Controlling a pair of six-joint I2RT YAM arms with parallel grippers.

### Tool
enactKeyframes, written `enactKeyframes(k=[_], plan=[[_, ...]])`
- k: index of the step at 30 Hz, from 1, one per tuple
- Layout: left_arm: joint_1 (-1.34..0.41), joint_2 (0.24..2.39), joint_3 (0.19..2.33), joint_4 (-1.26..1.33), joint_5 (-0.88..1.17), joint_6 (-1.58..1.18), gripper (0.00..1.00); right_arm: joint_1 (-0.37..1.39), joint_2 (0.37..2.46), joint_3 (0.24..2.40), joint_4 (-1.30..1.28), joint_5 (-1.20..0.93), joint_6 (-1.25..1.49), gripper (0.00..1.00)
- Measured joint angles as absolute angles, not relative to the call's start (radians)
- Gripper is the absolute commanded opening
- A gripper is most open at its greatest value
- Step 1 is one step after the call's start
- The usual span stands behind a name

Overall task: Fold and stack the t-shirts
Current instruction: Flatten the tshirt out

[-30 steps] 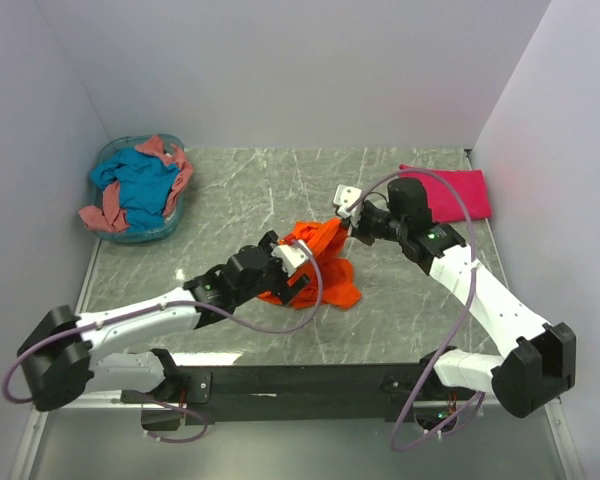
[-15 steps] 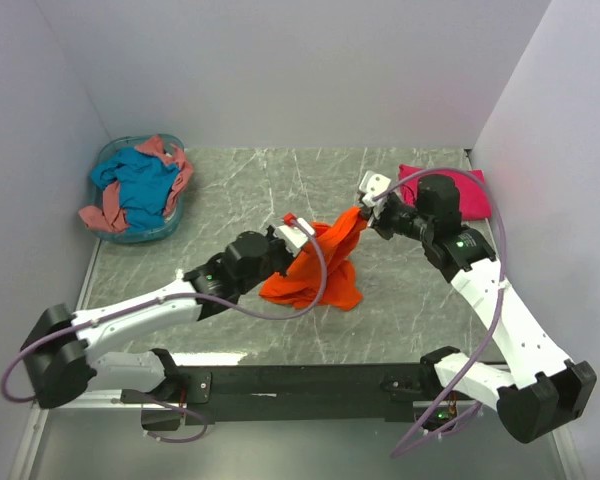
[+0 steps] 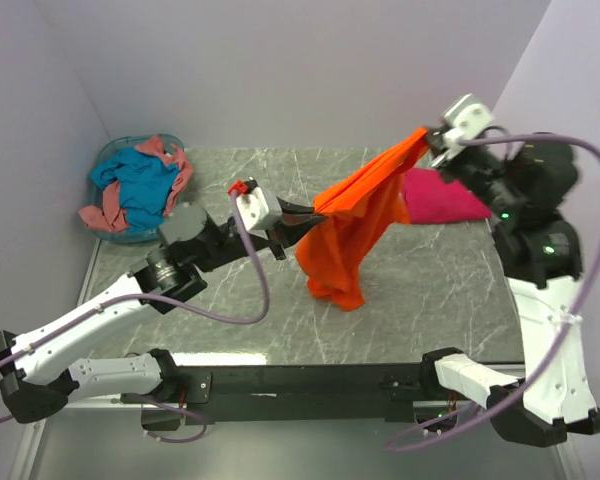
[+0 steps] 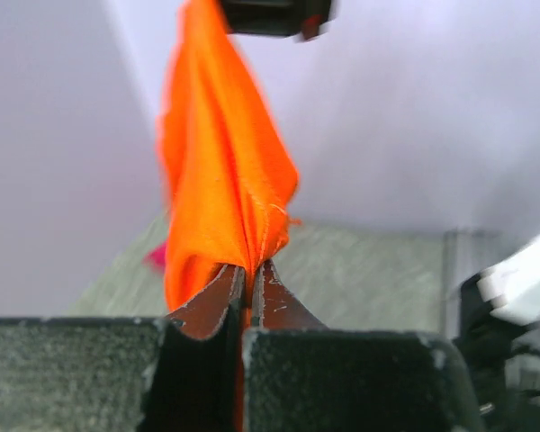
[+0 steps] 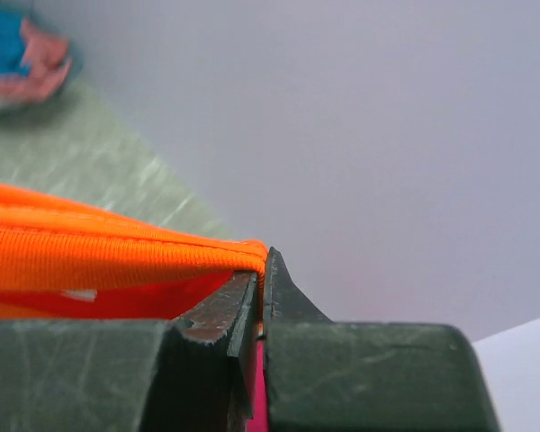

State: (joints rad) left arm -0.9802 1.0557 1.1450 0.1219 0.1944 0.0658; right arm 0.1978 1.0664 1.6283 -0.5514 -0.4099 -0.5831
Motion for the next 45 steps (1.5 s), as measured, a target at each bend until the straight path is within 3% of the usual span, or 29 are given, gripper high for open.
enactKeyframes(k=[5,11,16,20,22,23,24,26,29,30,31,33,41,45], plan=[[-1.040,1.077,1.279,0.155,0.313,0.010,0.01,0.197,1.110,1.906,-0.595,-0.422,-0.564,0.00],[-1.059,1.020,1.172,0.295,0.334,-0.120,0.00,0.272,1.180,2.044,-0.599,-0.455,-0.543,0.00],[-1.058,0.833,0.905,0.335,0.099,-0.257,0.00,0.470,1.398,2.000,-0.554,-0.384,-0.589,0.00],[-1.048,0.635,0.670,0.255,-0.264,-0.472,0.00,0.576,1.739,2.019,-0.520,-0.375,-0.614,0.00],[-1.036,0.539,0.553,0.163,-0.479,-0.638,0.00,0.630,1.952,2.094,-0.523,-0.363,-0.627,0.20],[-1.032,0.503,0.504,0.107,-0.552,-0.707,0.00,0.659,2.055,2.128,-0.520,-0.343,-0.627,0.40],[-1.028,0.456,0.443,0.039,-0.630,-0.801,0.00,0.693,2.163,2.156,-0.496,-0.290,-0.630,0.71],[-1.026,0.376,0.340,-0.119,-0.733,-0.986,0.00,0.736,2.296,2.157,-0.437,-0.186,-0.632,0.76],[-1.001,0.311,0.270,-0.308,-0.812,-1.175,0.48,0.761,2.381,2.135,-0.437,-0.107,-0.613,0.77],[-0.994,0.303,0.267,-0.349,-0.820,-1.211,0.74,0.757,2.374,2.113,-0.440,-0.091,-0.604,0.77],[-0.990,0.298,0.268,-0.377,-0.825,-1.243,0.83,0.749,2.357,2.093,-0.439,-0.086,-0.595,0.77],[-0.989,0.297,0.279,-0.418,-0.827,-1.295,0.92,0.704,2.259,1.988,-0.424,-0.119,-0.575,0.77],[-0.987,0.409,0.407,-0.348,-0.718,-1.110,0.94,0.287,1.792,1.733,-0.605,-0.456,-0.559,0.76],[-0.982,0.558,0.469,-0.211,-0.659,-0.931,0.98,0.228,1.678,1.540,-0.708,-0.525,-0.628,0.76]])
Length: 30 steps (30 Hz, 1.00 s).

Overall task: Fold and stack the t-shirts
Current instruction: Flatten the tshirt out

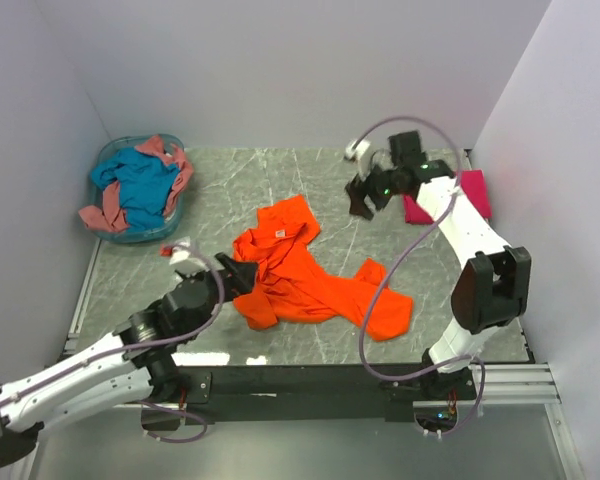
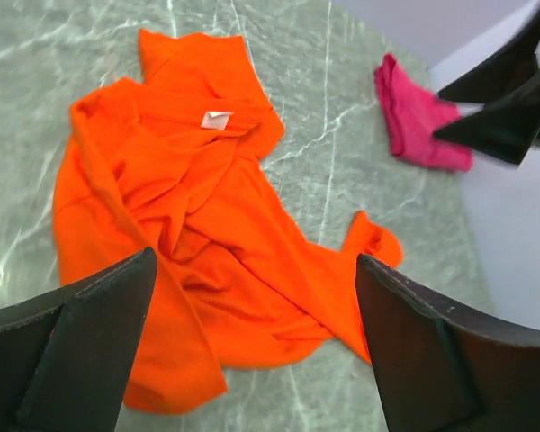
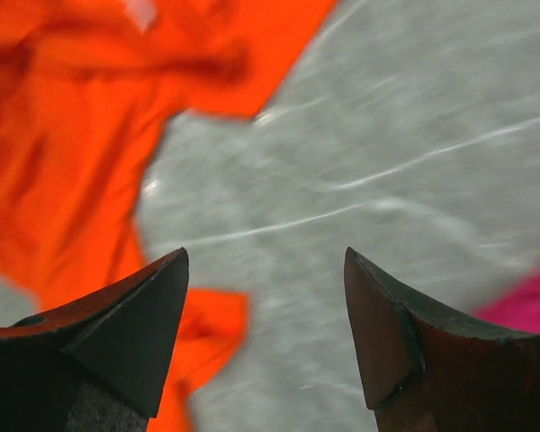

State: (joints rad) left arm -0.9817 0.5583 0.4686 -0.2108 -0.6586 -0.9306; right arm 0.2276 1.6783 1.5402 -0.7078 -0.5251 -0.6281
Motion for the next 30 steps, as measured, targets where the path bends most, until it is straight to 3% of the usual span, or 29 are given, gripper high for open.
enactKeyframes(k=[4,5,8,10,15,22,28,30], plan=[[-0.908,0.741,0.542,-0.126,-0.534,-0.781,0.91,0.297,1.700,1.459,-0.784,-0.560,-0.624,0.72],[-0.871,0.786,0.571,-0.113,-0.488,-0.746,0.82,0.304,1.703,1.457,-0.791,-0.568,-0.619,0.71],[-0.696,0.973,0.688,-0.091,-0.244,-0.628,0.77,0.282,1.702,1.453,-0.794,-0.574,-0.604,0.65],[-0.604,1.111,0.777,-0.083,-0.114,-0.552,0.78,0.248,1.702,1.428,-0.786,-0.575,-0.594,0.65],[-0.550,1.540,1.114,-0.160,0.093,-0.353,0.91,0.140,1.684,1.259,-0.780,-0.584,-0.571,0.65],[-0.591,2.022,1.597,-0.391,0.106,-0.146,0.85,0.109,1.602,1.172,-0.780,-0.614,-0.562,0.65],[-0.645,2.132,1.706,-0.548,0.001,-0.048,0.63,0.093,1.583,1.171,-0.772,-0.649,-0.561,0.65],[-0.656,2.133,1.706,-0.581,-0.013,-0.033,0.35,0.091,1.583,1.171,-0.770,-0.655,-0.559,0.64]])
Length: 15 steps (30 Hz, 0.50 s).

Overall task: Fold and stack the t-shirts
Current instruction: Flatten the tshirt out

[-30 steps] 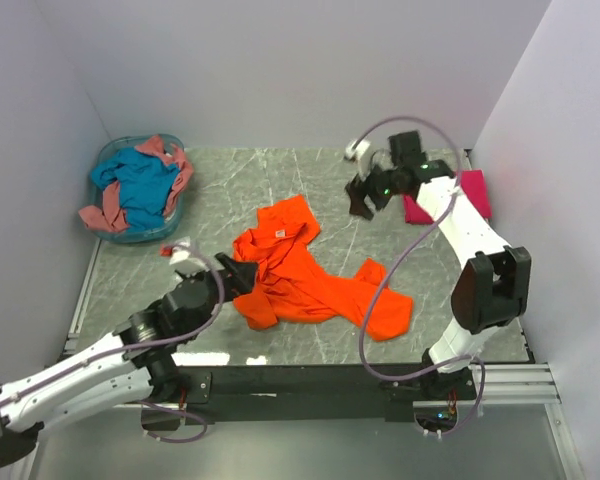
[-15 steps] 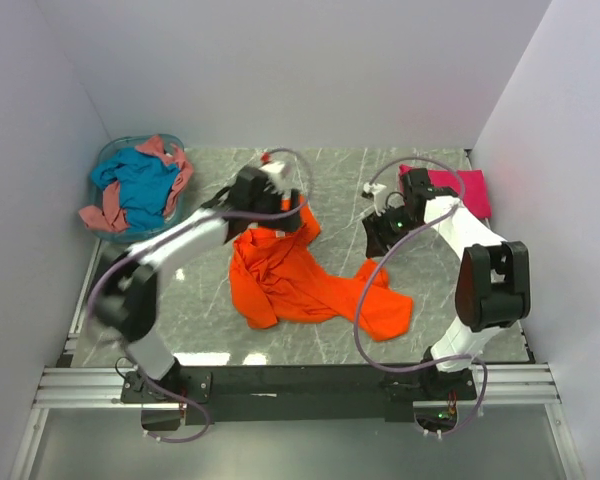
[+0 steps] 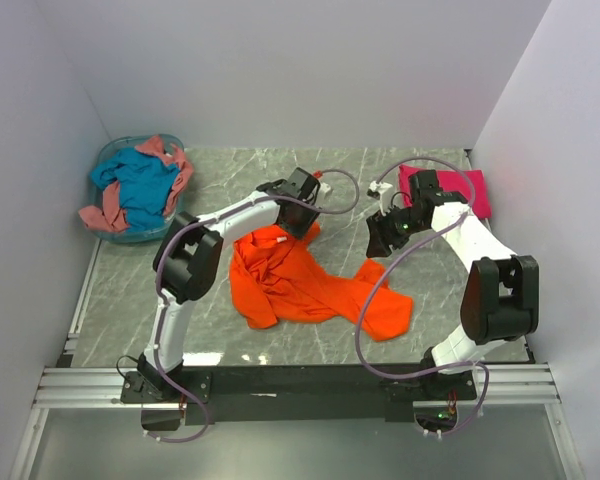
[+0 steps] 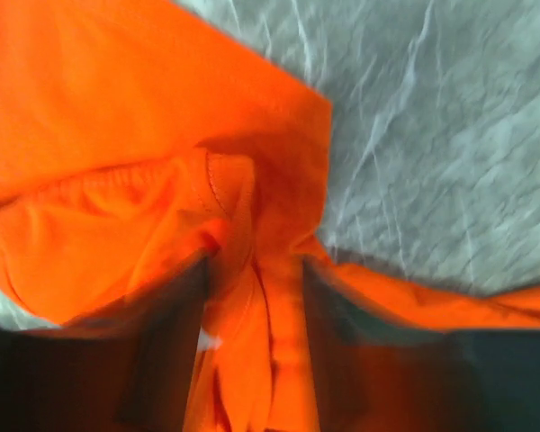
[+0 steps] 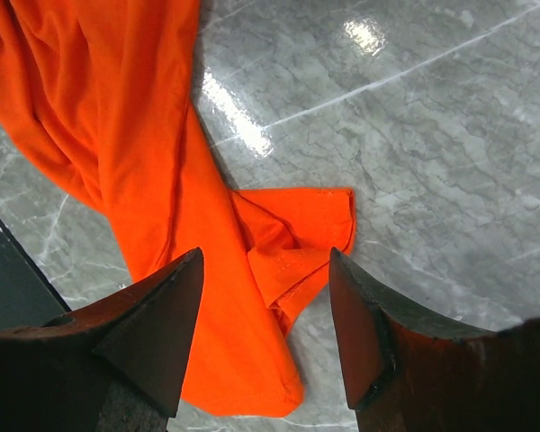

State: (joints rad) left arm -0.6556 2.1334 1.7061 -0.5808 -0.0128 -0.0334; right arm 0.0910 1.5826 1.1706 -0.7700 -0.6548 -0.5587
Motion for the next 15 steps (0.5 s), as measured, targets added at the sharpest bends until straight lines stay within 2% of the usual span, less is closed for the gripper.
enactKeyframes(k=[2,6,8,11,13,14,15], plan=[[-0.661,2.133,1.706,-0.606,-0.028,-0.024,0.01,0.090,1.583,1.170,-0.770,-0.657,-0.558,0.64],[-0.656,2.119,1.684,-0.600,-0.112,-0.045,0.01,0.089,1.583,1.170,-0.770,-0.663,-0.558,0.64],[-0.642,2.055,1.593,-0.542,-0.168,-0.083,0.01,0.089,1.580,1.166,-0.767,-0.663,-0.558,0.64],[-0.572,1.826,1.341,-0.471,-0.246,-0.195,0.01,0.089,1.567,1.151,-0.759,-0.659,-0.557,0.64],[-0.464,1.610,1.168,-0.425,-0.255,-0.301,0.01,0.089,1.562,1.150,-0.756,-0.655,-0.556,0.64],[-0.383,1.493,1.102,-0.425,-0.256,-0.352,0.12,0.089,1.560,1.150,-0.752,-0.652,-0.555,0.64],[-0.308,1.402,1.059,-0.419,-0.257,-0.390,0.38,0.089,1.559,1.150,-0.751,-0.650,-0.556,0.64]])
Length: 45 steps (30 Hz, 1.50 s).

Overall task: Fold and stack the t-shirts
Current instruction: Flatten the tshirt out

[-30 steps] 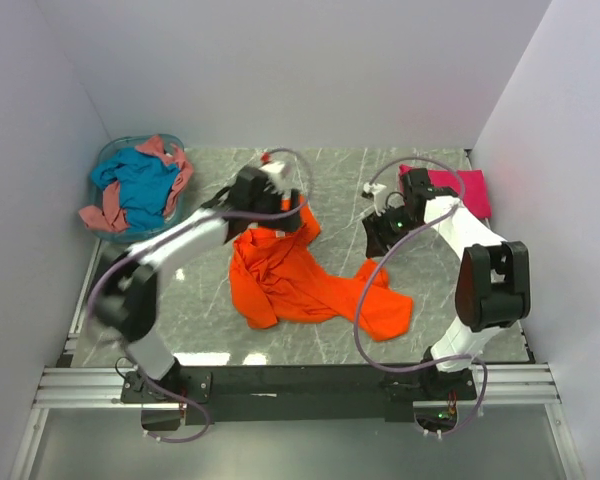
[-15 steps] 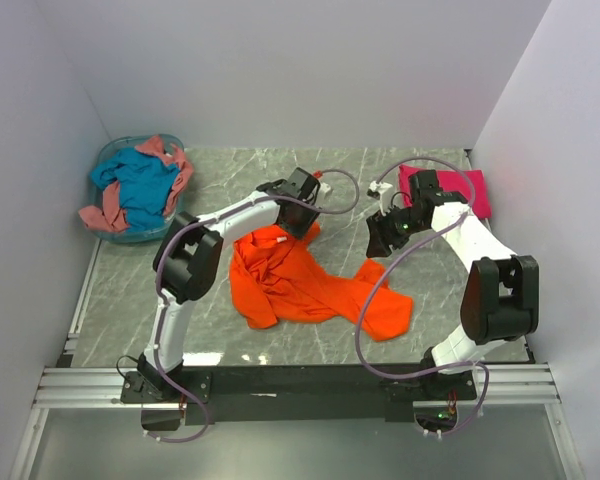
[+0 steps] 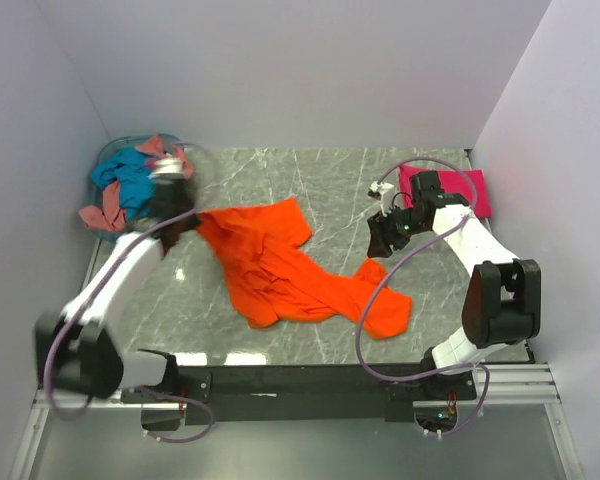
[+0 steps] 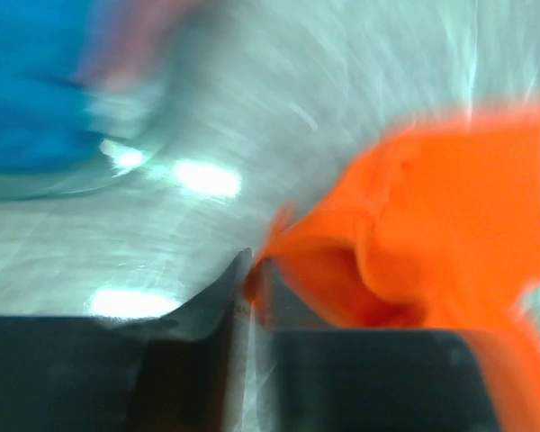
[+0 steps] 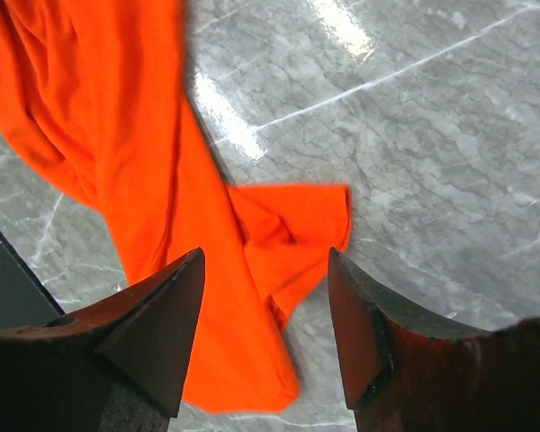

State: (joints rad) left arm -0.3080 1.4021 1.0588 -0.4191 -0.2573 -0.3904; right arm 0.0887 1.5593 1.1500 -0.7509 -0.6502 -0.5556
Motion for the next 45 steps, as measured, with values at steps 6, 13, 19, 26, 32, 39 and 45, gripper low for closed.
enactKeyframes(k=[6,13,19,26,32,39,45], plan=[[-0.175,1.053,0.955,-0.401,-0.169,-0.470,0.99,0.089,1.559,1.150,-0.758,-0.624,-0.595,0.64],[-0.191,0.826,0.829,-0.352,-0.136,-0.376,0.99,0.092,1.561,1.137,-0.792,-0.550,-0.650,0.62],[-0.191,0.715,0.696,-0.299,-0.101,-0.308,0.99,0.158,1.559,1.093,-0.805,-0.513,-0.697,0.61],[-0.191,0.723,0.658,-0.293,-0.075,-0.288,0.99,0.266,1.438,0.949,-0.841,-0.460,-0.768,0.61],[-0.191,0.726,0.658,-0.289,-0.054,-0.281,0.99,0.258,1.431,0.875,-0.807,-0.361,-0.762,0.61],[-0.191,0.722,0.658,-0.289,-0.046,-0.277,0.99,0.257,1.441,0.863,-0.764,-0.285,-0.749,0.60],[-0.191,0.722,0.658,-0.289,-0.038,-0.275,0.99,0.257,1.472,0.862,-0.751,-0.281,-0.749,0.46]])
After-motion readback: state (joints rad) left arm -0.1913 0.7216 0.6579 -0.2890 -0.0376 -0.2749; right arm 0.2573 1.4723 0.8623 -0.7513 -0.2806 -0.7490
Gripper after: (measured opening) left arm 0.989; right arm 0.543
